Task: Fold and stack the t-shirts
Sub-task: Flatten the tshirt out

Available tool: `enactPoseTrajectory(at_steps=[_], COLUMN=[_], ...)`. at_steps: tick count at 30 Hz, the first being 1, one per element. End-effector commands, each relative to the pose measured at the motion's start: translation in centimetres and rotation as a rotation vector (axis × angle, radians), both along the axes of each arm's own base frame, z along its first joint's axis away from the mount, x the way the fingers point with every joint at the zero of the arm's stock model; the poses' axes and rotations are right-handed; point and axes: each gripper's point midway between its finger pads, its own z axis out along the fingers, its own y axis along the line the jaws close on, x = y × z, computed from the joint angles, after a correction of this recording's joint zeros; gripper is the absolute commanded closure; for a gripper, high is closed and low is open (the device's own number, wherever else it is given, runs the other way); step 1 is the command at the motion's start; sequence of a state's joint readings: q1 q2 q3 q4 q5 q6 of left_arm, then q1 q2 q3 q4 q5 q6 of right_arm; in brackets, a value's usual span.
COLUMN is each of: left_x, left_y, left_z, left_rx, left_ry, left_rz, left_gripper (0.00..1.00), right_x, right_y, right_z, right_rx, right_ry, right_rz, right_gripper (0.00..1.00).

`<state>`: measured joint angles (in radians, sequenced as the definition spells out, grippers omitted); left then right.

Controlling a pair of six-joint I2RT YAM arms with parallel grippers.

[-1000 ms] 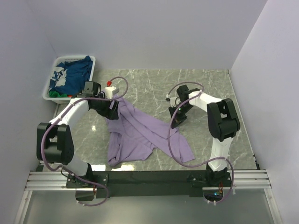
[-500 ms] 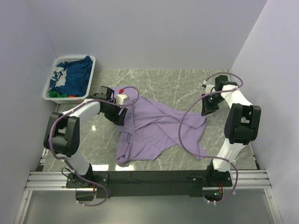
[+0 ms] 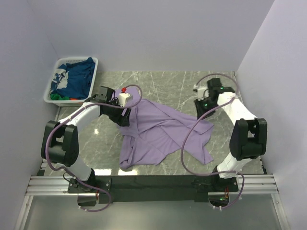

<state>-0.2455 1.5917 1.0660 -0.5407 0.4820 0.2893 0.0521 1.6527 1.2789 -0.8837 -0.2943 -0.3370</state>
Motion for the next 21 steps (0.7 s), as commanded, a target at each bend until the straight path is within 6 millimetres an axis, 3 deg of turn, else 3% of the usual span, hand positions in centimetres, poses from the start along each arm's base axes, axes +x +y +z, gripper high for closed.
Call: enactPoseTrajectory(at_steps=[1, 12, 17, 20, 21], left_x=[-0.2, -1.7, -1.9, -2.1, -2.3], left_y=[-0.5, -0.7, -0.1, 0.3, 0.4], left_z=[0.4, -2.2, -4.0, -4.7, -5.2], left_rx=[-0.026, 0.084, 0.133, 0.155, 0.166], left_ry=[-0.006, 0.001, 0.031, 0.044, 0.056], left_rz=[-0.001, -0.041, -0.019, -0.019, -0.021], left_gripper=[0.23, 0.19, 0.24, 0.3, 0.38], right_x=[-1.2, -2.5, -2.4, -2.1, -1.7], right_y=[1.6, 1.2, 0.6, 0.2, 0.1], right_z=[-1.6, -5.8, -6.8, -6.7, -6.4], right_rx=[-0.061, -0.203, -0.236, -0.263, -0.265], right_ry=[0.014, 0.072, 0.085, 0.081, 0.07], right_rz=[0.078, 0.111, 0.114, 0.109, 0.106], right_gripper=[0.67, 0.59, 0.68, 0.84, 0.92])
